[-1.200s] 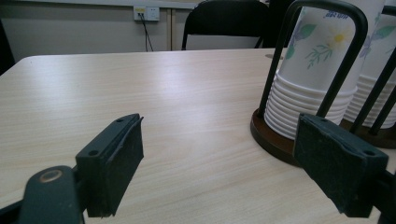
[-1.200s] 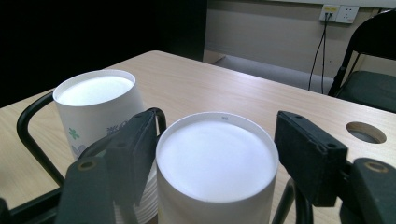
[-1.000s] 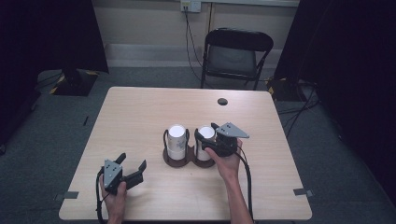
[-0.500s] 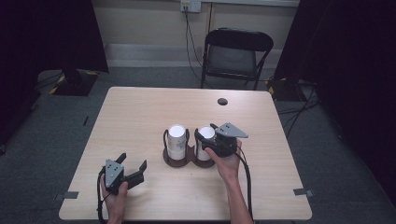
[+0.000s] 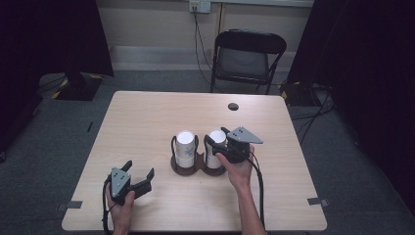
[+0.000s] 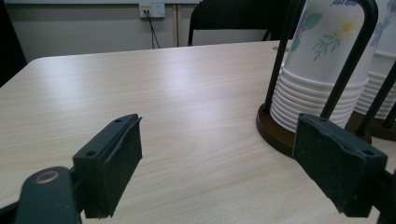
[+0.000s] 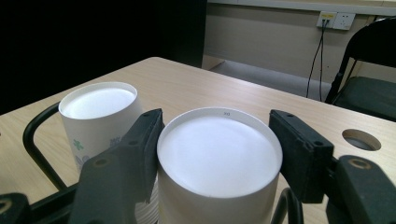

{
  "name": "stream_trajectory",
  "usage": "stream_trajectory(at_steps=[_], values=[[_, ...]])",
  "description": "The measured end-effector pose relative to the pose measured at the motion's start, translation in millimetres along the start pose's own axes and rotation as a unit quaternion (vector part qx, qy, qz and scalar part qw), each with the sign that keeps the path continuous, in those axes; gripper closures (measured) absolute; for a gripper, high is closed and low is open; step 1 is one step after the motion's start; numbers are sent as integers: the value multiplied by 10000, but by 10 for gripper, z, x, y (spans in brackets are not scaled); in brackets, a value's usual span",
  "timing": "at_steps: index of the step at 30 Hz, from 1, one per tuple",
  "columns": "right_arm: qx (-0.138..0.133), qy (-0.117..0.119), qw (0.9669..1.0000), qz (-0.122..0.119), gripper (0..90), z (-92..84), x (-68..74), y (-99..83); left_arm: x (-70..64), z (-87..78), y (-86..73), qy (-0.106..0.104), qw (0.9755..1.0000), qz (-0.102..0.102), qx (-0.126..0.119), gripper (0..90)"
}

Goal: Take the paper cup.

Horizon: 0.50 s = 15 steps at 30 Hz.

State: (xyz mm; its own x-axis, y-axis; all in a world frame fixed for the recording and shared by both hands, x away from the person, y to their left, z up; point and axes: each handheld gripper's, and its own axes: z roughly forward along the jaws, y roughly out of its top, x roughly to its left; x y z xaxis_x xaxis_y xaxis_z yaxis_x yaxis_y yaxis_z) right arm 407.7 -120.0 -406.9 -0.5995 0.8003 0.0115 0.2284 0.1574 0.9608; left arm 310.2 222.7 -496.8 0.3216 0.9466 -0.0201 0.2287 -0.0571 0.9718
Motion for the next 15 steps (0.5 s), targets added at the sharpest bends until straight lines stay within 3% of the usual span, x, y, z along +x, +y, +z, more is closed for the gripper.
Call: stream_trajectory(at_steps=[4,15], values=[[-105,13,9999,-9,371,-25,1,56,2,1,0,-34,10000,4,-2,158],[-87,6,10000,-10,373,-65,-8,111,3,2,1,-70,10000,8,8,158]])
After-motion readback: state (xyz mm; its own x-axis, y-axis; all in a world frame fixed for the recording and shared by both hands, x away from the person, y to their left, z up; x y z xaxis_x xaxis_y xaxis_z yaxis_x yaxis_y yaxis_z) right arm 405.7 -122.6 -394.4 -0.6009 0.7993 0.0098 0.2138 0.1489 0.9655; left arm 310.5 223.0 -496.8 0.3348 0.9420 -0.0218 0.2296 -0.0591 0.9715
